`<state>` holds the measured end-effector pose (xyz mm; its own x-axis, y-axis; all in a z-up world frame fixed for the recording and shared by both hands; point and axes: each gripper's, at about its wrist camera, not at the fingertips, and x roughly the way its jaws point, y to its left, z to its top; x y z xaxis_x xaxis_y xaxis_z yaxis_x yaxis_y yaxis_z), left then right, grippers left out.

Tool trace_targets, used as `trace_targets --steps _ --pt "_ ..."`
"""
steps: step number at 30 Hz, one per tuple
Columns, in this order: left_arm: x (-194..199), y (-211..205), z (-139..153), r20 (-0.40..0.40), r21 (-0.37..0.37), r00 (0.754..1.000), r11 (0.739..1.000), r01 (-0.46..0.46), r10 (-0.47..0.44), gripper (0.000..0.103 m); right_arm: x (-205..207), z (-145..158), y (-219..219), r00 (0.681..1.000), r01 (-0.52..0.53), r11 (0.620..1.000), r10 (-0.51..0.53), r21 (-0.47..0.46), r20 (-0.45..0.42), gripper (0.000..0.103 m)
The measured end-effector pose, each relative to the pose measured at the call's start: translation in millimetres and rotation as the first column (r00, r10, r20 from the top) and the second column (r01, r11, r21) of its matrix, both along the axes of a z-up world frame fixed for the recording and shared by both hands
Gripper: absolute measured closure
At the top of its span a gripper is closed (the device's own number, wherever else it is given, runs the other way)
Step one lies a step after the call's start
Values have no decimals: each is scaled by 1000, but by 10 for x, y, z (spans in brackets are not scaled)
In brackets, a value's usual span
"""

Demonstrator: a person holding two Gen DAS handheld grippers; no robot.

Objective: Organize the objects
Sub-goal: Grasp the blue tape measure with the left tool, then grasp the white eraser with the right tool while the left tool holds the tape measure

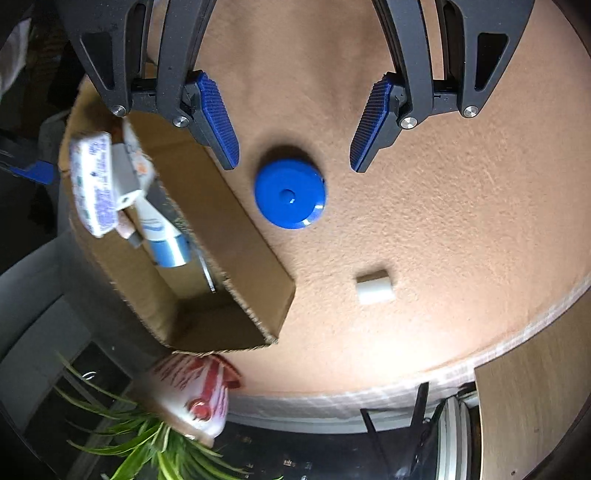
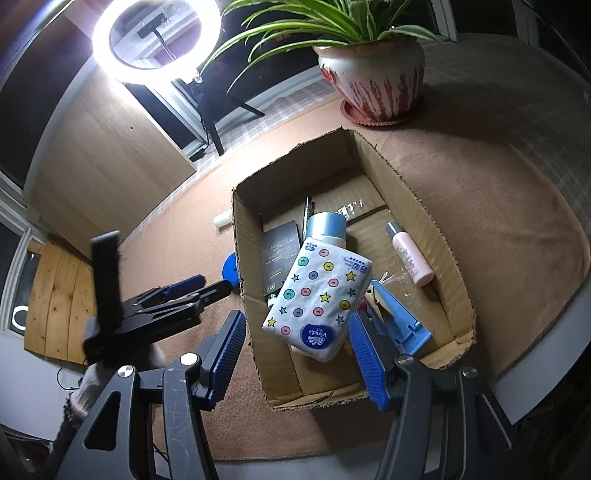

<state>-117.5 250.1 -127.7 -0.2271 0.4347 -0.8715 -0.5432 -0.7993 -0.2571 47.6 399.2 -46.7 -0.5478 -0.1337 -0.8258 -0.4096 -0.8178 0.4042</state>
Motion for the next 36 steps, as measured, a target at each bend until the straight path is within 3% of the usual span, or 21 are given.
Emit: trace_targets --steps 14,17,20,28,36 --pt "-145 268 -216 -49 -28 999 1000 -5 4 37 6 59 15 1000 14 1000 -14 -4 -10 48" --pt "-167 302 -222 -79 -55 997 998 -13 9 47 -67 77 -36 1000 -6 1000 6 -2 -15 48" --pt "-192 262 -221 -84 -57 996 998 -30 26 49 -177 136 -112 999 -39 999 39 5 -31 48" --pt "-293 -196 -228 -78 -62 990 991 -122 117 49 -707 281 -517 978 -194 980 197 37 -74 48" --pt "-201 -948 -243 -66 -69 971 970 -235 230 49 -1587 21 -1009 940 -340 940 339 -6 -39 48"
